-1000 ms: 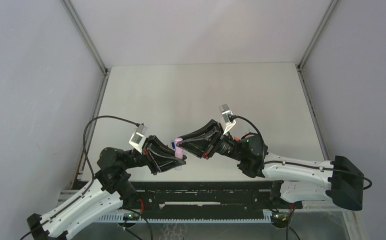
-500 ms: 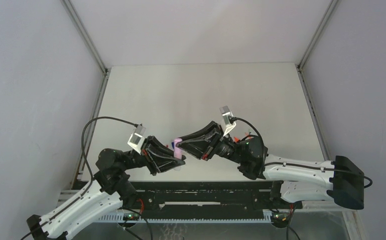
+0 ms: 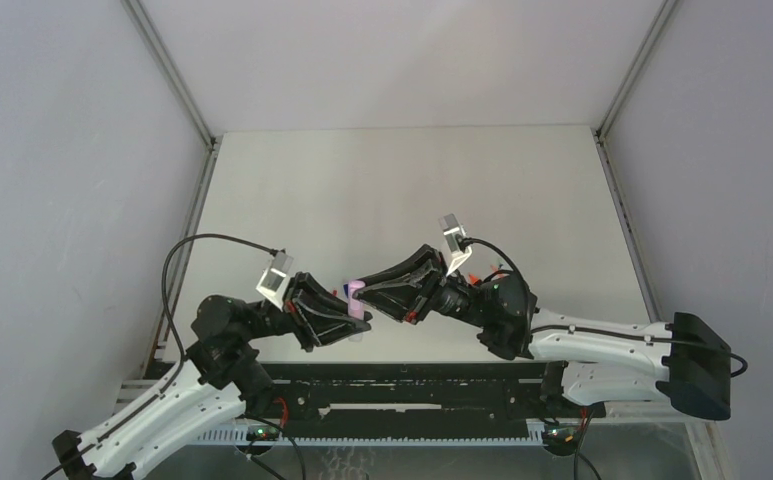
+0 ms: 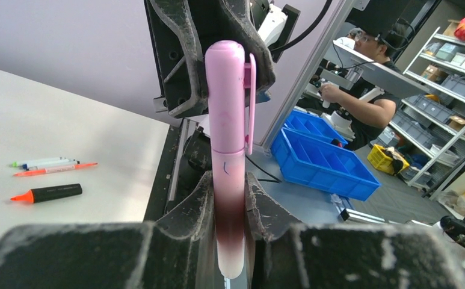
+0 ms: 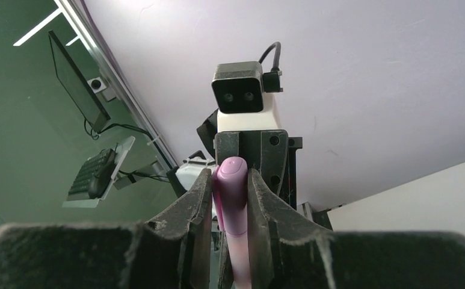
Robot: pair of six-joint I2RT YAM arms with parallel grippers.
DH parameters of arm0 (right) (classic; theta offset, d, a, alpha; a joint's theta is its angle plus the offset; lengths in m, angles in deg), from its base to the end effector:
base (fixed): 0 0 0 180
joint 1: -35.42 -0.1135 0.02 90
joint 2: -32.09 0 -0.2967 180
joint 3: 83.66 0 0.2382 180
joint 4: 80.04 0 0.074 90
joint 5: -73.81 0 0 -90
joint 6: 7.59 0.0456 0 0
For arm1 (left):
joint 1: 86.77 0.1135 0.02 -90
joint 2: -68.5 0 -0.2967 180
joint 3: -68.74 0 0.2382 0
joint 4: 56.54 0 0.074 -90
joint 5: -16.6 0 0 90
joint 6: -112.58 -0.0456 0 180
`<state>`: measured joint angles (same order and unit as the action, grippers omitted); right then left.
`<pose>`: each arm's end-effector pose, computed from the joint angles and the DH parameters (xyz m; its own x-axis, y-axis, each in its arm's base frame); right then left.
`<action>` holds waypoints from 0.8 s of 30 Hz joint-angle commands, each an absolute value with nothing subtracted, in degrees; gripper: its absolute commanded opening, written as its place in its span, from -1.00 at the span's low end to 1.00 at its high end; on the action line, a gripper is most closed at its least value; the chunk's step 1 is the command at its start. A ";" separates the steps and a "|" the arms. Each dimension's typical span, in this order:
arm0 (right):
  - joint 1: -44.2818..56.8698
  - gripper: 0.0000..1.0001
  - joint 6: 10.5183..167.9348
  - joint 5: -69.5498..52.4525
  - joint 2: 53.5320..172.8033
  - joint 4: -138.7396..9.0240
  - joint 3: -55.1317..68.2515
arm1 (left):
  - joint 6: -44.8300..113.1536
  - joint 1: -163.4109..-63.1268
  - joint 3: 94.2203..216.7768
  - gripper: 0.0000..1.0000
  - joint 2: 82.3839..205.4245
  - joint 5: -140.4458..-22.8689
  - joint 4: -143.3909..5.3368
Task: Insert the pens into the pen caps
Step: Insert the pen cap onto the pen, then press the pen cap onto the pen.
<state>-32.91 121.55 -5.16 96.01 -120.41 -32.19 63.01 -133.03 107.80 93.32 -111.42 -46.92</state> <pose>0.0757 0.2143 0.3842 -0.4811 0.4671 -0.7419 -0.8650 -0.1154 0.4883 0.0365 -0.0787 0.3411 -0.4088 -0.3118 -0.8577 0.9111 -0.0847 -0.4034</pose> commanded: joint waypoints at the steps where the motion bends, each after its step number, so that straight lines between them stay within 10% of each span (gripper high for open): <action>1: -33.71 -1.00 120.25 -1.21 96.59 -104.56 -34.69 | 56.21 -132.74 117.37 -1.00 93.09 -109.85 -41.91; 11: -30.22 0.40 115.14 -1.80 84.51 -93.58 -34.47 | 45.98 -132.74 120.17 -1.00 91.17 -108.10 -66.18; 24: -26.37 0.68 104.77 2.78 79.91 -82.61 -25.11 | 37.23 -132.75 124.76 -1.00 97.21 -114.48 -78.86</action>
